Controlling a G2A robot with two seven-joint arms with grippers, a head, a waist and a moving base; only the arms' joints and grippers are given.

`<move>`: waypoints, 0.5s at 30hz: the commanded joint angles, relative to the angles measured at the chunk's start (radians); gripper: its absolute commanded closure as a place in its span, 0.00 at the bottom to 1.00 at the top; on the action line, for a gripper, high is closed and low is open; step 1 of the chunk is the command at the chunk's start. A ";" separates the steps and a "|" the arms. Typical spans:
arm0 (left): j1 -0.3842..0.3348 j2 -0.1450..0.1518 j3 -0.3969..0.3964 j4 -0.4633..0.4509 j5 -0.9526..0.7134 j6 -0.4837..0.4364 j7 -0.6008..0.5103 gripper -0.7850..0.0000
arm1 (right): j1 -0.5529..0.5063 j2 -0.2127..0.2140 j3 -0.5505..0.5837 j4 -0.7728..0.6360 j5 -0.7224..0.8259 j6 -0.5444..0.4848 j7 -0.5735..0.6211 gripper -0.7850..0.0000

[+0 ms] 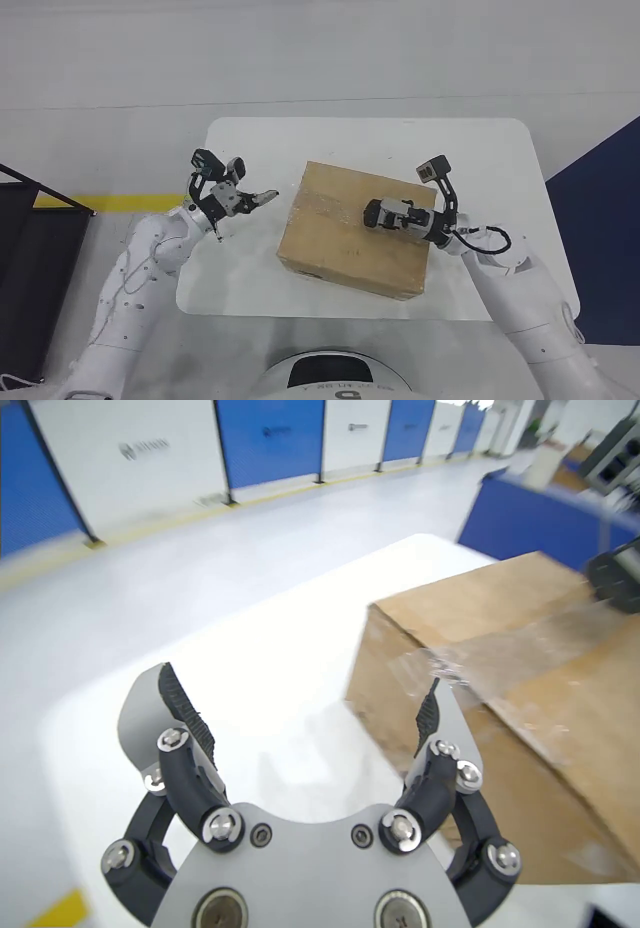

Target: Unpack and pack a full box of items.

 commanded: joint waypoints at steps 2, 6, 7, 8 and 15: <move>-0.065 0.012 0.030 0.032 -1.066 0.068 -0.488 0.00 | 0.003 -0.001 -0.006 -0.003 -0.009 0.001 -0.005 0.00; -0.105 0.031 -0.029 0.096 -1.484 0.184 -0.860 0.00 | 0.002 -0.001 -0.009 -0.009 -0.022 0.005 -0.010 0.00; -0.112 0.032 -0.039 0.114 -1.528 0.194 -0.897 0.00 | 0.003 -0.001 -0.010 -0.012 -0.024 0.007 -0.009 0.00; -0.117 0.033 -0.045 0.132 -1.557 0.205 -0.921 0.00 | 0.003 -0.001 -0.010 -0.014 -0.027 0.009 -0.011 0.00; -0.191 0.033 0.010 0.237 -1.519 0.432 -1.007 0.59 | 0.005 0.000 -0.014 -0.039 -0.050 0.027 -0.022 0.00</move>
